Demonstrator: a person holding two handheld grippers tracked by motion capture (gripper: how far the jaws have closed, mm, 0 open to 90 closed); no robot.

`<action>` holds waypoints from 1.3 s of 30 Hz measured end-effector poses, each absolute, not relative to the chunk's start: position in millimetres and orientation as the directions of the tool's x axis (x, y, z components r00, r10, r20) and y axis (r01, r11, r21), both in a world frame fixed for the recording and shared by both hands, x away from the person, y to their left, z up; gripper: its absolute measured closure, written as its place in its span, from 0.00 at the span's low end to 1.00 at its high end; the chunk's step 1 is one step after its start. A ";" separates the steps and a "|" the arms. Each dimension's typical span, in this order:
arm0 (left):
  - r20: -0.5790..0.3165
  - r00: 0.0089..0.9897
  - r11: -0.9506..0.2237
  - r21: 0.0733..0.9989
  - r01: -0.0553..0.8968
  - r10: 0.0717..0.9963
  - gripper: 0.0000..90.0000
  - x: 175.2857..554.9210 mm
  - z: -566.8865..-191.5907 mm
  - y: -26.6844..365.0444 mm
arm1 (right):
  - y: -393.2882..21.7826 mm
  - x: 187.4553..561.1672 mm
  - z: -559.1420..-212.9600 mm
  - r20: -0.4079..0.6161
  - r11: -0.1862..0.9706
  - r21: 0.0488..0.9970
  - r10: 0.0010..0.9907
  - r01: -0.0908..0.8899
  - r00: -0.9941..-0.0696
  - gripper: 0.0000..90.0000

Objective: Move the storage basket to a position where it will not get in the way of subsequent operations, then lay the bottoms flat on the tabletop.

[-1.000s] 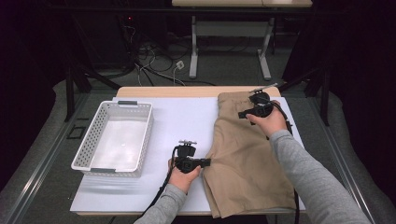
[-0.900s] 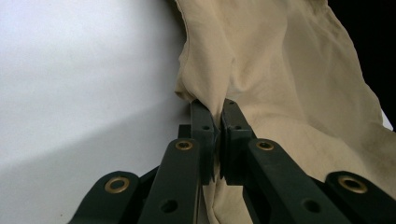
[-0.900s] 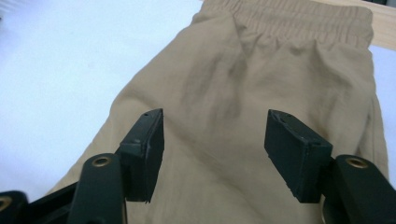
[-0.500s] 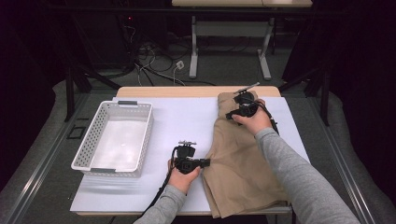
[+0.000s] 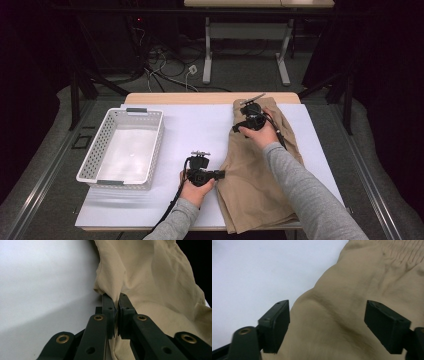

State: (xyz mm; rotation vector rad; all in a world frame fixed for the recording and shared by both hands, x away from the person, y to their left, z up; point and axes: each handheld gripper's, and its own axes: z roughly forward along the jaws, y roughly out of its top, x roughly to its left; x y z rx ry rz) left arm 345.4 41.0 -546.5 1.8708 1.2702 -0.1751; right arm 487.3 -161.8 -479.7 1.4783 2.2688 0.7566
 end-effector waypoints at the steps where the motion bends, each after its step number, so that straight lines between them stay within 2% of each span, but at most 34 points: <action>1: -0.534 0.475 -0.127 0.561 0.818 0.699 0.96 345.3 -546.5 41.1 | -161.2 487.9 -481.7 0.023 0.312 0.591 0.915 0.744 -0.403 0.21; 6: -0.536 0.473 -0.123 0.561 0.818 0.699 0.96 345.2 -547.0 40.8 | -159.9 489.9 -490.1 0.067 0.262 0.595 0.926 0.759 -0.373 0.17; 26: -0.535 0.476 -0.126 0.563 0.817 0.698 0.96 344.3 -547.5 40.5 | -156.5 497.3 -515.7 0.061 0.256 0.556 0.936 0.791 -0.346 0.14; 35: -0.532 0.486 -0.138 0.564 0.814 0.693 0.96 341.4 -548.2 37.0 | -151.1 498.9 -519.6 0.056 0.255 0.570 0.936 0.781 -0.347 0.14; 39: -0.529 0.498 -0.149 0.568 0.809 0.687 0.96 338.6 -547.6 33.6 | -151.6 501.3 -524.0 0.057 0.254 0.556 0.938 0.791 -0.342 0.10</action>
